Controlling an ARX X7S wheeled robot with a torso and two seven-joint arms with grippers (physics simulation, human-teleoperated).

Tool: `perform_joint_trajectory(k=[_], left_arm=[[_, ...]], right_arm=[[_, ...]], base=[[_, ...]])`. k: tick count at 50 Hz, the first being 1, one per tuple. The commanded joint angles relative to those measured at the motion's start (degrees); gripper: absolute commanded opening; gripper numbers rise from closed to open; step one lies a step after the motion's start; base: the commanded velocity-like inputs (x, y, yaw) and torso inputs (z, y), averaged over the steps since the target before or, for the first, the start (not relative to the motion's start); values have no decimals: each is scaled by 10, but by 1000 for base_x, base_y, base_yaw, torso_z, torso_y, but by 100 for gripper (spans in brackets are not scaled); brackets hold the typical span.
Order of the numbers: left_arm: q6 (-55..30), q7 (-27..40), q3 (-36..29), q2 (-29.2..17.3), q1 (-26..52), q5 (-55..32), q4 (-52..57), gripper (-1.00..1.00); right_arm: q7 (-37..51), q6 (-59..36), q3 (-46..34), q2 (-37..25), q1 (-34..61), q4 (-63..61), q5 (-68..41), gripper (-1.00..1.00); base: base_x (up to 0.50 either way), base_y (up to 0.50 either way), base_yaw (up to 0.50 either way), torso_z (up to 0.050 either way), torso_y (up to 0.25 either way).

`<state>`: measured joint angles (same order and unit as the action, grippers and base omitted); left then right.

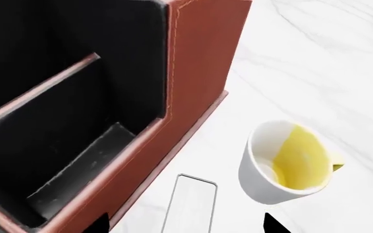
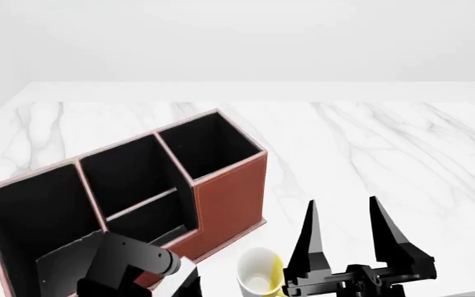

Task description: Pick up the book and place it in the right compartment of the caddy.

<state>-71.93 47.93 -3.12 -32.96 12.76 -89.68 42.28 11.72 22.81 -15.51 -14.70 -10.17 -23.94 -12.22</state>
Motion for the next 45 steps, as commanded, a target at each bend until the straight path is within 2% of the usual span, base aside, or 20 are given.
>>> perform_joint_trajectory(k=[1,25,45], left_arm=[[9,-1,3,3,3,7,-21,100],[17,-3,-6,-1,-2,-1,-51,100],[23,-29,-24,0,-16,28,-48,100]], right_arm=[[-8,0,10,7,2,3,8,100],[-2,2,3,1,1,5,8,100],[2,5,-3,-2,4,13,9,100]], base=[[0,0,0,0,0],[0,0,0,0,0],[0,0,0,0,0]])
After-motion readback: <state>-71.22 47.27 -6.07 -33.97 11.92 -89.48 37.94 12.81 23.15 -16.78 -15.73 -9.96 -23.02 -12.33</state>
